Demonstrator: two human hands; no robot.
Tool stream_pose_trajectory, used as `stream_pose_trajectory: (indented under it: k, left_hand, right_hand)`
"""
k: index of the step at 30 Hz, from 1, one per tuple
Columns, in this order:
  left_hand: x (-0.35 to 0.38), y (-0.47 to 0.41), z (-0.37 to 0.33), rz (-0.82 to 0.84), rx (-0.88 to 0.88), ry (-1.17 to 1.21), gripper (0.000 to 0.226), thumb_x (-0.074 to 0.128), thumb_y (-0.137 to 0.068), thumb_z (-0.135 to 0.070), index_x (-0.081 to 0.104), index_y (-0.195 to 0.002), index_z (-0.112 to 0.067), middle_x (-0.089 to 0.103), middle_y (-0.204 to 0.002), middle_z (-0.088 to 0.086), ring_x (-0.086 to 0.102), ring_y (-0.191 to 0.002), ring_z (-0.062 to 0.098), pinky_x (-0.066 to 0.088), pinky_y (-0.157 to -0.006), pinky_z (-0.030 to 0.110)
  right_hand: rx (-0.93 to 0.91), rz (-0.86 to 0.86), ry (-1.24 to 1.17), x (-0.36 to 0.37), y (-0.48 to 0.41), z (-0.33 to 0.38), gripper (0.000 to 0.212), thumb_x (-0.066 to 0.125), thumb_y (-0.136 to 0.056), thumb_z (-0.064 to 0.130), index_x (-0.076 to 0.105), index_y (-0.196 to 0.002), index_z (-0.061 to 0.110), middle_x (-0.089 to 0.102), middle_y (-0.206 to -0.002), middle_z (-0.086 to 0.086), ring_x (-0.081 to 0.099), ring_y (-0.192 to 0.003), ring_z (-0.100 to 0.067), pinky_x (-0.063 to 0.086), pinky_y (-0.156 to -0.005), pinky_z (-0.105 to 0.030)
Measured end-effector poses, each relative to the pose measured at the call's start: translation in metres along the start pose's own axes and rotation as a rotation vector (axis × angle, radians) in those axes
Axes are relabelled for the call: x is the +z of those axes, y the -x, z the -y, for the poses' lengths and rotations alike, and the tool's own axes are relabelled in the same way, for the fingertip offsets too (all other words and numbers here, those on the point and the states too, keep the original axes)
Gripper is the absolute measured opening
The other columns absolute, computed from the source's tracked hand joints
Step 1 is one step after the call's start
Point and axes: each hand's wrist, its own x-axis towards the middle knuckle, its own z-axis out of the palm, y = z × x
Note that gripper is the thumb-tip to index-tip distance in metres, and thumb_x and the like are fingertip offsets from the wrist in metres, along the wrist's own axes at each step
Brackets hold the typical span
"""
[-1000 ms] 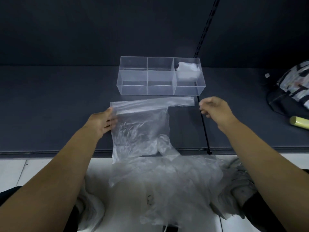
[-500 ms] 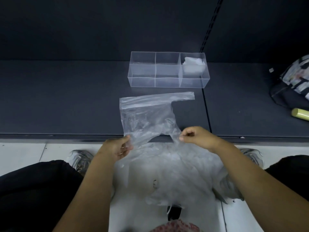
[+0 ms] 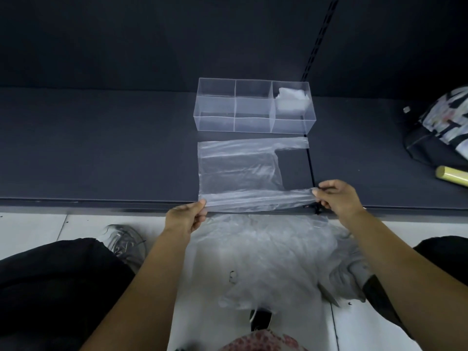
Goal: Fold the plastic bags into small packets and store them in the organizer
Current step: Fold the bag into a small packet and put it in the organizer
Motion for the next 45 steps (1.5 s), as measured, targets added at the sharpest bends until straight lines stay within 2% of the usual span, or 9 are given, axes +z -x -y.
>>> stream_pose_trajectory:
  k: [4,6,9,15,22,27,37,41,45]
  left_hand:
    - [0.008,0.002,0.006,-0.054,0.041,0.002,0.016,0.072,-0.085,-0.022,0.068,-0.074,-0.011,0.068,-0.068,0.003,0.060,-0.056,0.010,0.050,-0.058,0.019]
    - [0.011,0.003,0.007,-0.081,0.050,0.007,0.015,0.069,-0.088,-0.020,0.068,-0.077,-0.010,0.068,-0.067,0.002,0.061,-0.058,0.010,0.050,-0.059,0.019]
    - [0.013,0.005,0.003,-0.085,0.025,0.027,0.013,0.065,-0.090,-0.020,0.067,-0.083,-0.010,0.070,-0.070,0.003,0.064,-0.061,0.012,0.052,-0.059,0.020]
    - [0.017,0.009,-0.005,-0.008,0.007,-0.032,0.023,0.065,-0.090,-0.034,0.065,-0.086,-0.011,0.072,-0.068,0.003,0.069,-0.058,0.013,0.050,-0.053,0.021]
    - [0.029,0.003,-0.008,0.170,-0.097,-0.203,0.027,0.080,-0.076,-0.033,0.063,-0.071,-0.013,0.051,-0.043,-0.004,0.041,-0.035,0.007,0.033,-0.037,0.015]
    - [0.031,0.000,0.002,0.133,-0.087,-0.181,0.016,0.070,-0.087,-0.023,0.062,-0.079,-0.012,0.048,-0.039,-0.005,0.037,-0.030,0.006,0.027,-0.035,0.012]
    - [0.024,-0.004,-0.001,0.031,-0.063,-0.190,0.014,0.064,-0.089,-0.020,0.065,-0.077,-0.013,0.059,-0.044,-0.006,0.046,-0.047,0.010,0.033,-0.046,0.021]
    - [0.025,-0.002,0.001,-0.021,0.079,-0.308,0.027,0.068,-0.086,-0.024,0.061,-0.062,-0.012,0.058,-0.049,-0.001,0.041,-0.046,0.013,0.034,-0.049,0.023]
    - [0.021,0.004,-0.002,-0.226,0.379,-0.689,0.039,0.068,-0.084,-0.041,0.060,-0.056,-0.014,0.056,-0.057,0.002,0.050,-0.055,0.017,0.033,-0.055,0.028]
  right_hand:
    - [-0.047,-0.191,0.218,0.004,-0.002,-0.009,0.017,0.073,-0.083,0.013,0.065,-0.097,0.007,0.068,-0.086,-0.011,0.061,-0.074,-0.023,0.049,-0.068,-0.029]
    - [-0.088,-0.288,0.315,0.006,-0.001,-0.011,0.009,0.063,-0.089,0.010,0.068,-0.096,0.007,0.070,-0.091,-0.012,0.063,-0.084,-0.029,0.049,-0.074,-0.032]
    - [-0.103,-0.312,0.319,0.008,-0.001,-0.011,0.021,0.048,-0.093,0.006,0.069,-0.097,0.006,0.070,-0.094,-0.014,0.064,-0.089,-0.032,0.051,-0.078,-0.038]
    - [-0.011,-0.167,0.113,-0.004,-0.006,-0.010,0.027,0.046,-0.098,0.025,0.066,-0.105,0.008,0.068,-0.087,-0.013,0.057,-0.062,-0.014,0.044,-0.062,-0.029]
    - [0.185,-0.031,-0.289,-0.023,-0.004,-0.002,0.044,0.032,-0.103,0.041,0.065,-0.095,0.012,0.065,-0.074,-0.006,0.059,-0.059,-0.013,0.046,-0.053,-0.021]
    - [0.188,-0.075,-0.341,-0.028,-0.003,-0.006,0.012,0.060,-0.094,0.015,0.066,-0.098,0.006,0.066,-0.065,-0.006,0.062,-0.057,-0.012,0.050,-0.049,-0.018]
    - [0.206,-0.244,-0.415,-0.027,-0.007,-0.009,0.012,0.069,-0.083,-0.002,0.068,-0.092,0.005,0.067,-0.074,-0.010,0.064,-0.063,-0.015,0.052,-0.048,-0.015]
    - [0.162,-0.323,-0.200,-0.019,-0.008,-0.010,0.015,0.065,-0.085,0.001,0.069,-0.099,0.005,0.068,-0.078,-0.009,0.062,-0.067,-0.017,0.054,-0.061,-0.023]
    - [0.019,-0.506,0.348,0.001,0.007,-0.001,0.025,0.060,-0.088,0.010,0.063,-0.112,0.008,0.057,-0.119,-0.017,0.055,-0.107,-0.037,0.044,-0.088,-0.040]
